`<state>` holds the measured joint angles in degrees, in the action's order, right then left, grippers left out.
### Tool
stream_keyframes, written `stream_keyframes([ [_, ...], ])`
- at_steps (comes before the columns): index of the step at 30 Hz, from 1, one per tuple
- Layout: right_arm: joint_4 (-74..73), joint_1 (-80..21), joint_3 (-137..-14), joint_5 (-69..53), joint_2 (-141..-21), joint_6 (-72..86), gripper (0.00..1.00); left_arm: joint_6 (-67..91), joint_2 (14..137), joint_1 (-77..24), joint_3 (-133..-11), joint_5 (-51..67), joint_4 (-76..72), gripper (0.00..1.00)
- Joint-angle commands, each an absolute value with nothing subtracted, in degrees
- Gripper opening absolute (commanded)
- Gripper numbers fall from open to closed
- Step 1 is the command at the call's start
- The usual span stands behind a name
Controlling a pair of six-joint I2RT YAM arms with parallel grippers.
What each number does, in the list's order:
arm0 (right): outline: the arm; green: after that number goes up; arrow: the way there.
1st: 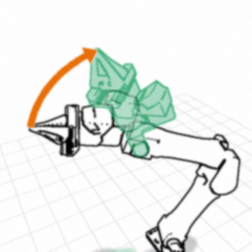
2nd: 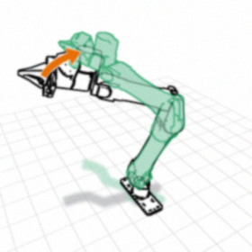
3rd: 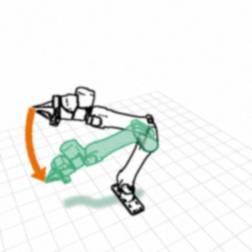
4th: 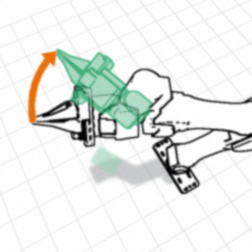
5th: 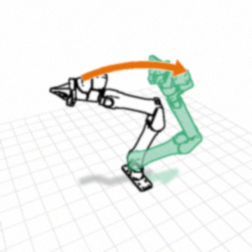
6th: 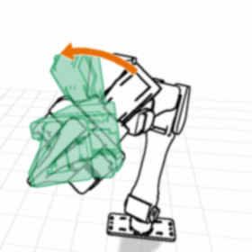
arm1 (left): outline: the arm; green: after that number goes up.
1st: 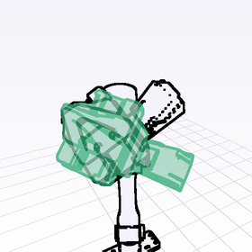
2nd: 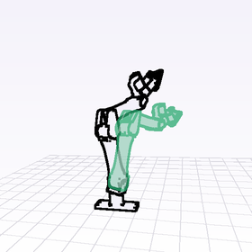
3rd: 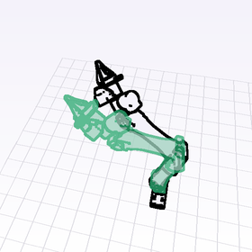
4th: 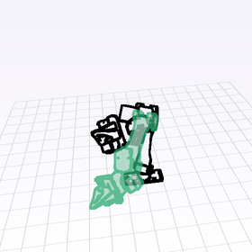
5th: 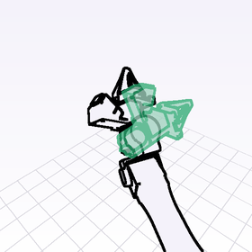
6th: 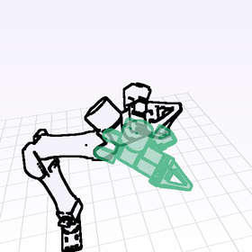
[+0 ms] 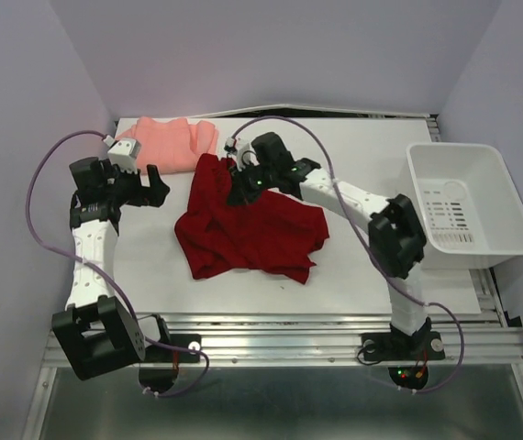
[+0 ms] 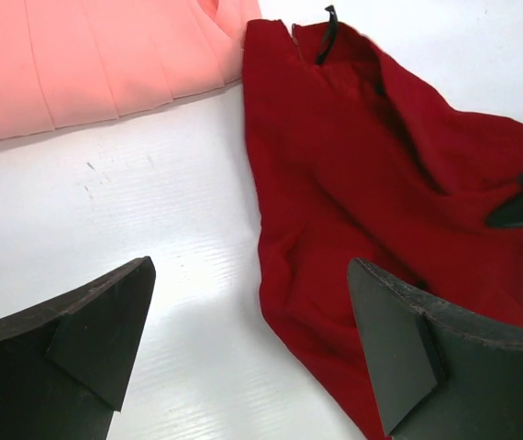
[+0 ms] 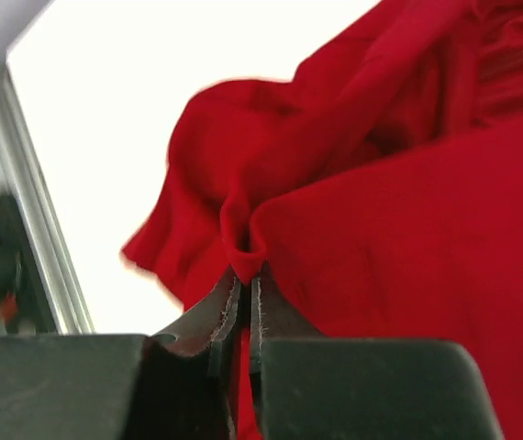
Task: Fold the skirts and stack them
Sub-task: Flatten the skirt out
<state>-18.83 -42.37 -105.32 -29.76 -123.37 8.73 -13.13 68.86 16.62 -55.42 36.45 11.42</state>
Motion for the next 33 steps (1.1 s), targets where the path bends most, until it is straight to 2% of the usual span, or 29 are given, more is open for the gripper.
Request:
stream_keyframes([
  [1,-25.4,-43.5,-92.4,-33.0,-100.4,-11.9,0.01,-19.8,65.3,16.8,-58.5,37.7,11.0,0.98],
  [3,-27.7,-43.5,-85.7,-32.1,-94.4,-21.4,0.01,-21.4,65.7,16.8,-59.8,37.7,12.1,0.98],
  [4,-28.8,-43.5,-79.7,-31.4,-89.4,-24.4,0.01,-22.3,66.0,16.8,-60.5,38.0,13.5,0.98],
  [7,-33.0,-43.5,-71.9,-26.2,-81.9,-30.0,0.01,-28.3,68.1,16.8,-63.8,42.3,18.3,0.98],
  [10,-34.6,-43.5,-62.6,-19.4,-77.4,-33.6,0.01,-35.3,70.5,16.3,-65.4,46.4,21.9,0.96],
  [13,-36.2,-43.5,-53.9,-15.2,-73.2,-36.5,0.01,-40.1,72.5,13.8,-63.6,45.3,21.8,0.93],
  [18,-33.5,-43.5,-39.8,-10.5,-70.0,-42.3,0.01,-47.0,76.1,6.1,-59.2,45.0,18.6,0.87],
  [23,-30.5,-43.5,-34.7,-5.9,-70.8,-44.7,0.01,-49.0,85.0,0.7,-61.9,48.2,16.6,0.79],
  [26,-30.3,-43.5,-34.0,-5.4,-71.1,-45.0,0.01,-48.5,93.9,-3.2,-72.9,52.1,22.8,0.79],
  [28,-30.0,-43.5,-33.8,-5.2,-71.1,-45.0,0.01,-47.3,99.2,-5.9,-76.8,56.0,26.1,0.83],
  [33,-28.1,-43.5,-32.3,-4.1,-70.1,-45.3,0.01,-37.5,103.7,-12.8,-82.2,54.8,18.4,0.92],
])
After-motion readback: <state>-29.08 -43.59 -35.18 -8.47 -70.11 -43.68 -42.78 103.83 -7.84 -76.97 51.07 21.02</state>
